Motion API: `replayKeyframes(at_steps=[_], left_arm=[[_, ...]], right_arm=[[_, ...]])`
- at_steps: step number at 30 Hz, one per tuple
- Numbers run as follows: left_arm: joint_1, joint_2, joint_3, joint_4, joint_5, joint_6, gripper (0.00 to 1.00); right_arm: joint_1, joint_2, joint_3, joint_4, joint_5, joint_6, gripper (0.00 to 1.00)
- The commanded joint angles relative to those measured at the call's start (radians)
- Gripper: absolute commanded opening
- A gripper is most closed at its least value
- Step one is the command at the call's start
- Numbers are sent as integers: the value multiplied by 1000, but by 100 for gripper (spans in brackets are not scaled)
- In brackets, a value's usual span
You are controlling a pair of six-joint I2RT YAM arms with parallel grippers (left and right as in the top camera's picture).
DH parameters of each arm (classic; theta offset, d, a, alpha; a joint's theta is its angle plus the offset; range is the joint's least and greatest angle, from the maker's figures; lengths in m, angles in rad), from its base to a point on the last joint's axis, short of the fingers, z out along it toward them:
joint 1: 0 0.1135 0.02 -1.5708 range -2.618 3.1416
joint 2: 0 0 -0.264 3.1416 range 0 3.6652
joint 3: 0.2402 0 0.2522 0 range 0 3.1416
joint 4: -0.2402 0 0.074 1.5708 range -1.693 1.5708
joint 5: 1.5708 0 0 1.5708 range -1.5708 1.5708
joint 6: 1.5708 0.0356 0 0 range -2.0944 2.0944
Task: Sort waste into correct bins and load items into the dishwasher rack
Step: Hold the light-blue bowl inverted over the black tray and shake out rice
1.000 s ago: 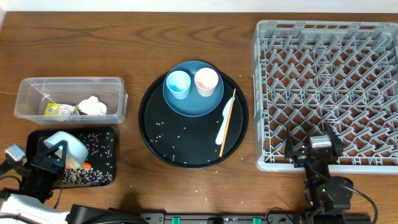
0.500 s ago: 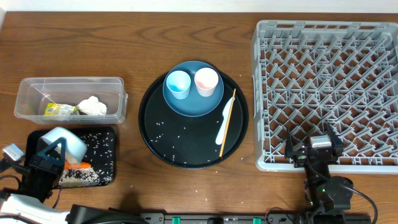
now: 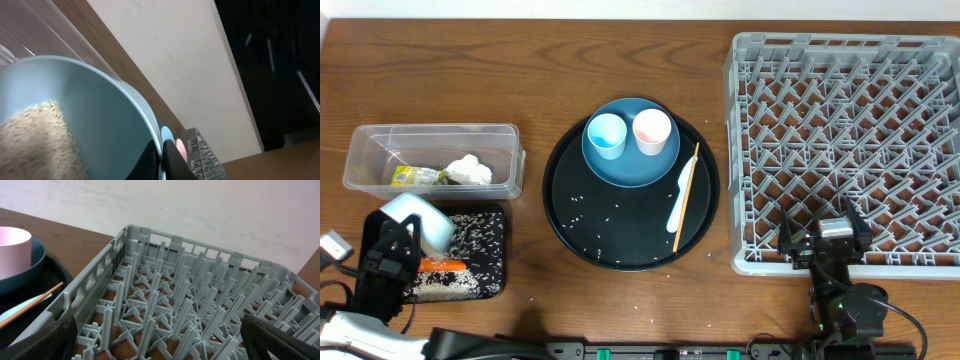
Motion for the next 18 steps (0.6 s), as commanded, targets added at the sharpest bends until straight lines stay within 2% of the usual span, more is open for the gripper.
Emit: replayKeyframes(at_steps=[1,5,8,12,18], left_arm=[[5,47,-2,2,40,-27,6],[5,121,-2,64,40,-27,6],[5,195,-2,39,40,-70,6],[5,256,-2,39,40,-69,6],[4,267,-2,1,40,-76,6]], right_arm=[[-5,1,-2,-3,2,-5,99],[-5,1,-2,-3,2,-5,99],[-5,1,-2,-3,2,-5,99],[-5,1,-2,-3,2,-5,99],[-5,1,-2,-3,2,-5,99]])
